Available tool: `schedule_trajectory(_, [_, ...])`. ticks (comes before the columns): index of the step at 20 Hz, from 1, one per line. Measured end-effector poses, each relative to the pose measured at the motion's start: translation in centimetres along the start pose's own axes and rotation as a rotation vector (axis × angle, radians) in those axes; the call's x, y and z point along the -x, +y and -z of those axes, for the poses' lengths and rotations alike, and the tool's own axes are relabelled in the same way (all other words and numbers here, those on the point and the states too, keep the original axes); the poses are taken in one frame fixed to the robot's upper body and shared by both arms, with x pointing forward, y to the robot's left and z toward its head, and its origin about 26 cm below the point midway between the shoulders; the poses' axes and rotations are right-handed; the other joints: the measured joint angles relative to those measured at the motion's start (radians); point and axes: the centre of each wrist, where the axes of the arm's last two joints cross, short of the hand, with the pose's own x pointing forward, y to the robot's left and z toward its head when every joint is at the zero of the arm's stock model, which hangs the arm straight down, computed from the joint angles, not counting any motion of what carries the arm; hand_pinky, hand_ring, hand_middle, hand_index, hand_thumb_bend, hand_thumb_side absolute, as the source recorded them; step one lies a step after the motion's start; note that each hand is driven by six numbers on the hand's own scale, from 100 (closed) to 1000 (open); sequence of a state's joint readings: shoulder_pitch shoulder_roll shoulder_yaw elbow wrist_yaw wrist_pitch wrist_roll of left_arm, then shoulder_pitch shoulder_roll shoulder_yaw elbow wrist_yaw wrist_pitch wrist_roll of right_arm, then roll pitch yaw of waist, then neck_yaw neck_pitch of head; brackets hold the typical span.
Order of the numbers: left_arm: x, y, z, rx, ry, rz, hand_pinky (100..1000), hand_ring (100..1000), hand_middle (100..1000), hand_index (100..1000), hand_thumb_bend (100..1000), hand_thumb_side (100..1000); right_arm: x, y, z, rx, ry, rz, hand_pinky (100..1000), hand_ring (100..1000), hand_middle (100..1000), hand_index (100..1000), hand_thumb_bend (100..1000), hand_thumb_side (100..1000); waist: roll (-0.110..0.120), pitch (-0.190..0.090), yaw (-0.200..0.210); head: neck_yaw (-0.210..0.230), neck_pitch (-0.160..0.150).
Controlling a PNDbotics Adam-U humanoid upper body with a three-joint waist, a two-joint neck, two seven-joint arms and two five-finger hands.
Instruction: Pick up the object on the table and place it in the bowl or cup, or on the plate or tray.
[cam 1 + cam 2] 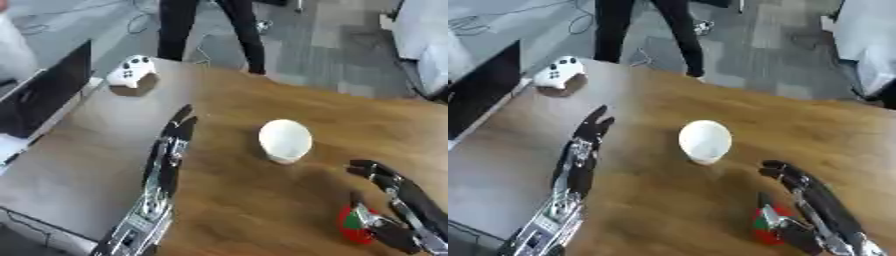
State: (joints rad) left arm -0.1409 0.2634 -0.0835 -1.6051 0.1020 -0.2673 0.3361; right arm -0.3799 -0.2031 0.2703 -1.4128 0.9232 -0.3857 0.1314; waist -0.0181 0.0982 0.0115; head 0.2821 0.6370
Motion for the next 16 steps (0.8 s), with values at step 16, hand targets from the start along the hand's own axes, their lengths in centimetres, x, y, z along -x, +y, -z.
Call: schedule_trajectory(16, [-0.1,-0.1,0.2,0.008,-0.007,0.000,1000,916,948,922,591,875,1.3,1.9,0.3,-0.272,0.010,-0.106,881,898,895,965,475,574,0.003,0.006,0.003,0.000,0.009])
